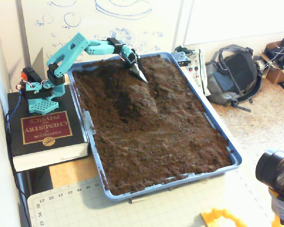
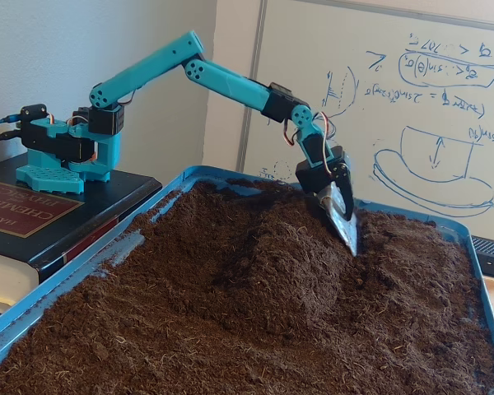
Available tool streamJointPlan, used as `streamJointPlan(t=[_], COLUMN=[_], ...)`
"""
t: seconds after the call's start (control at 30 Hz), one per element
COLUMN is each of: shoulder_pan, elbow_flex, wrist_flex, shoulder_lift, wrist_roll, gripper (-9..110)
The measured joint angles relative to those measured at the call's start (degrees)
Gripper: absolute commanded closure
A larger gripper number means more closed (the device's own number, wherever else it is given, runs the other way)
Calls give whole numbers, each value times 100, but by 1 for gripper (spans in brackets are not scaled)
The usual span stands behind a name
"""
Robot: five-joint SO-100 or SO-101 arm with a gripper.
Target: Build a berm.
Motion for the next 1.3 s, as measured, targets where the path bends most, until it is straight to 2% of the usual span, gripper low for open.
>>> streamJointPlan(t=[0.4, 0.8, 1.1, 1.3], shoulder_pan=[0, 70, 809, 1450], elbow_flex=[1318, 1485, 1556, 1890], wrist_flex=[0, 97, 105, 281], shoulder_lift=[1081, 2101, 3410, 3560], wrist_roll=[0, 0, -44, -642], gripper=[101, 101, 101, 101])
